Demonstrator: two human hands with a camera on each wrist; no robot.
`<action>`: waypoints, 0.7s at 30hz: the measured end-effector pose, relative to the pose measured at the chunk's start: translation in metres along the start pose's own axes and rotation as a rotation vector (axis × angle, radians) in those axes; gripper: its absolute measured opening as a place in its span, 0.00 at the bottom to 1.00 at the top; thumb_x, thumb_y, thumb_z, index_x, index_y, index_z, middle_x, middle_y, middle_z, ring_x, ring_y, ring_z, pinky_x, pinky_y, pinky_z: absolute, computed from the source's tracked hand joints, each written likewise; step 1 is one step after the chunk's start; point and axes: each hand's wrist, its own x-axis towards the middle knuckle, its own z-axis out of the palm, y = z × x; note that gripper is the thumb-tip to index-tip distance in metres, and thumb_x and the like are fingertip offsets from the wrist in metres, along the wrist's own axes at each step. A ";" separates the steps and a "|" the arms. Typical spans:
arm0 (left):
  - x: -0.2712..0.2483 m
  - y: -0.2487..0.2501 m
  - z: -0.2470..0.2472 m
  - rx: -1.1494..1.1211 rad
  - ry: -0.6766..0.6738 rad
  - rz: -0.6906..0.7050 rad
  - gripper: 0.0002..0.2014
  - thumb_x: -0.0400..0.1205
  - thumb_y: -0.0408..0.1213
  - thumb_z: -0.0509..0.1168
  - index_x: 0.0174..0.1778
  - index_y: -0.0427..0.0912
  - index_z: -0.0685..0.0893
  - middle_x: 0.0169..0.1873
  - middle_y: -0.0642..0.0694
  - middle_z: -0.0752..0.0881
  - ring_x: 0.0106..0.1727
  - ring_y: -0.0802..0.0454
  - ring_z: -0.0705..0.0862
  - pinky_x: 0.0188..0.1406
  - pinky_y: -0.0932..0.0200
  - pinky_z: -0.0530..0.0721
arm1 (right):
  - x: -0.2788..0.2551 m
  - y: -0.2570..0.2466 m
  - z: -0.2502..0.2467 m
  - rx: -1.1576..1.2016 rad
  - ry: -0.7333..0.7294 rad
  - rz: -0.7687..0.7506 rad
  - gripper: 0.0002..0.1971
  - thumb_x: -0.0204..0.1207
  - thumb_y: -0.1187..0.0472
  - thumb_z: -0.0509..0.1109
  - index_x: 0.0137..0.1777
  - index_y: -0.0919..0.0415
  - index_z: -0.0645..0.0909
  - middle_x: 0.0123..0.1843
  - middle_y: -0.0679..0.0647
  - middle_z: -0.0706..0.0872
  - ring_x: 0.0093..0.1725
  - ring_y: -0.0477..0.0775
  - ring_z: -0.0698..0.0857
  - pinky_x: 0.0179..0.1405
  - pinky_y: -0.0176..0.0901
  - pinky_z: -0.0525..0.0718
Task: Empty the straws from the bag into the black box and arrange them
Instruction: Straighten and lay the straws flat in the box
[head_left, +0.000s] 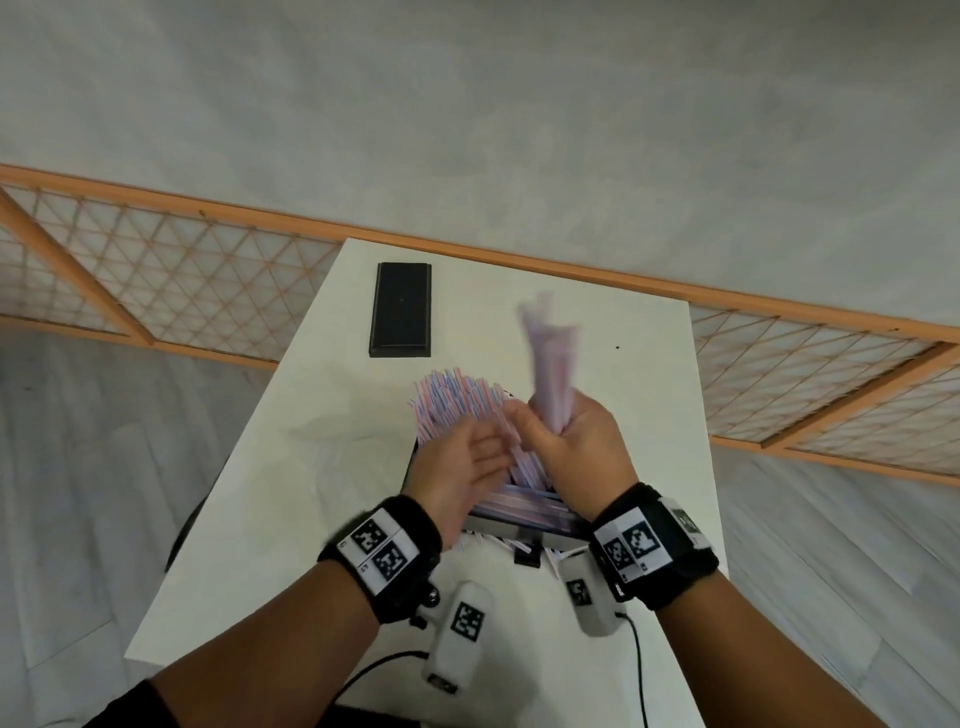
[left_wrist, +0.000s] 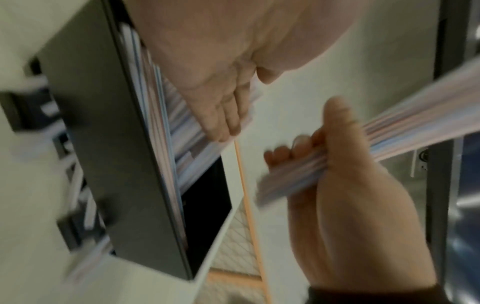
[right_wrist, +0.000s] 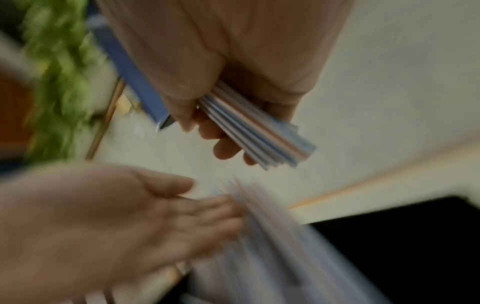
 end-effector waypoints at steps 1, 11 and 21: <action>0.000 0.003 -0.011 -0.011 0.060 0.040 0.21 0.93 0.49 0.57 0.63 0.37 0.88 0.57 0.39 0.93 0.60 0.44 0.92 0.67 0.47 0.86 | 0.004 0.009 0.000 -0.180 -0.076 -0.031 0.15 0.80 0.52 0.75 0.38 0.58 0.77 0.29 0.55 0.81 0.29 0.51 0.78 0.31 0.46 0.77; -0.003 0.002 -0.076 0.710 0.055 0.455 0.16 0.88 0.57 0.63 0.67 0.56 0.86 0.66 0.58 0.87 0.65 0.72 0.82 0.74 0.61 0.78 | 0.013 0.064 0.022 -0.969 -0.661 -0.081 0.13 0.82 0.49 0.67 0.60 0.55 0.77 0.57 0.56 0.87 0.56 0.61 0.85 0.51 0.50 0.82; 0.015 -0.028 -0.085 1.558 -0.132 0.844 0.20 0.85 0.54 0.61 0.68 0.48 0.84 0.63 0.53 0.83 0.62 0.52 0.79 0.68 0.51 0.74 | 0.011 0.073 0.034 -0.617 -0.583 -0.189 0.19 0.75 0.43 0.77 0.52 0.56 0.77 0.50 0.50 0.78 0.47 0.52 0.77 0.46 0.43 0.74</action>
